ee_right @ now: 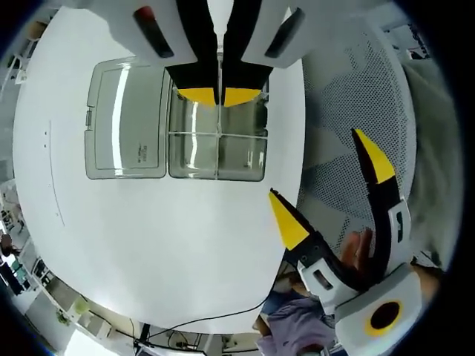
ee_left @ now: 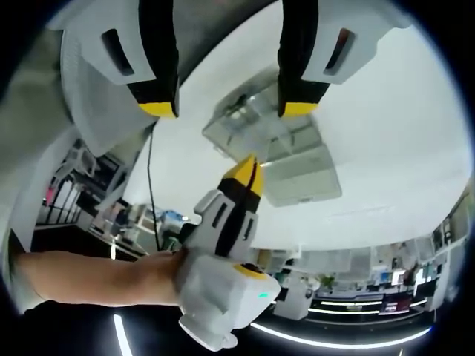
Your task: Insert the divider into the dual guide fixture by aligning both edges with the guide slots and pushing it downward to the bottom, including one-sided entry, uneven engagement, binding, and posture correction.
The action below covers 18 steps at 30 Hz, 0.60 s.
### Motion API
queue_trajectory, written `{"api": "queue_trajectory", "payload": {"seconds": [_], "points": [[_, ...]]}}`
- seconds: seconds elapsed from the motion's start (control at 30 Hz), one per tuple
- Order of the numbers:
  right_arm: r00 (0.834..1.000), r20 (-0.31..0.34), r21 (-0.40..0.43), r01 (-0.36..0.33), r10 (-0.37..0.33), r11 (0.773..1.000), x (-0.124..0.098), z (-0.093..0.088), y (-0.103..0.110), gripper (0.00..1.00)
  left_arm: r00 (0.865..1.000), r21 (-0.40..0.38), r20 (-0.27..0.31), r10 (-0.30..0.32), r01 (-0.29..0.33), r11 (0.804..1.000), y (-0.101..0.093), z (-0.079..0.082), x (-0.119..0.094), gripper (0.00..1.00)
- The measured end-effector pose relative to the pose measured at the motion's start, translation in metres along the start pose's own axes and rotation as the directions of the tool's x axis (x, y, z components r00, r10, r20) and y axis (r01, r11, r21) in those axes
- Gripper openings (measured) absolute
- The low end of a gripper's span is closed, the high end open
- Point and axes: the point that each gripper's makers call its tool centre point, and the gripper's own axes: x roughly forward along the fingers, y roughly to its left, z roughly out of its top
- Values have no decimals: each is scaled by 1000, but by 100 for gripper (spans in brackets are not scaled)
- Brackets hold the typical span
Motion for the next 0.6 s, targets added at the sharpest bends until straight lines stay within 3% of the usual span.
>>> {"api": "queue_trajectory", "payload": {"seconds": [0.6], "points": [[999, -45, 12, 6, -6, 1000, -1, -4, -1, 0, 1000, -3, 2, 2, -2, 1000, 3, -2, 1, 50]]}}
